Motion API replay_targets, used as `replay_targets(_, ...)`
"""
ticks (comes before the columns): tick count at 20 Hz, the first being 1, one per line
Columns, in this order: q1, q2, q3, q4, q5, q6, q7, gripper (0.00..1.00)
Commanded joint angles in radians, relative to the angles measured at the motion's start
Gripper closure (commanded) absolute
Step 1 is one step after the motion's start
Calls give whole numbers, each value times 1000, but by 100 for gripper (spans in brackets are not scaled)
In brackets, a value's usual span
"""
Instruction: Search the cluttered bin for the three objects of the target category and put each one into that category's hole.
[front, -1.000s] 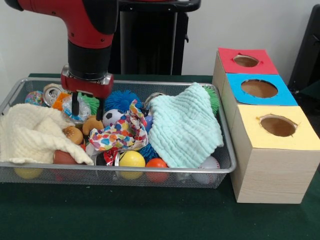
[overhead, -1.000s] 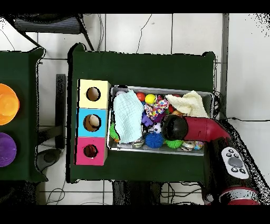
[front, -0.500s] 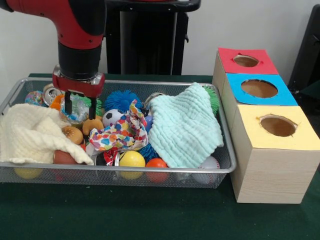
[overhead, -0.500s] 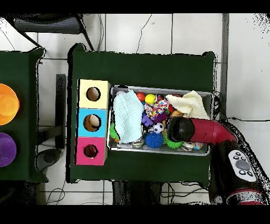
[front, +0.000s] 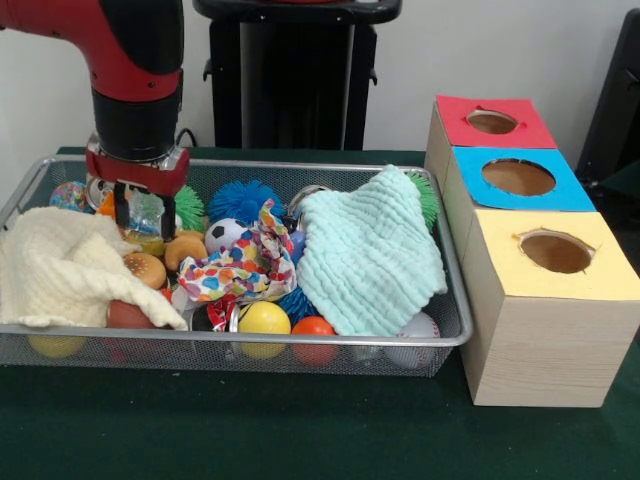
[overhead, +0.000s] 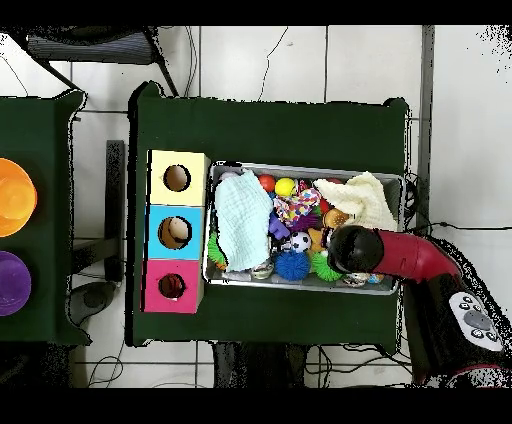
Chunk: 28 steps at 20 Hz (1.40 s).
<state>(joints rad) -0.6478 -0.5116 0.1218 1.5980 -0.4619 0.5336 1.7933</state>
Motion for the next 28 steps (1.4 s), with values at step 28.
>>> replay_targets(28, -41, -21, 181, 151, 2, -79, 23, 0)
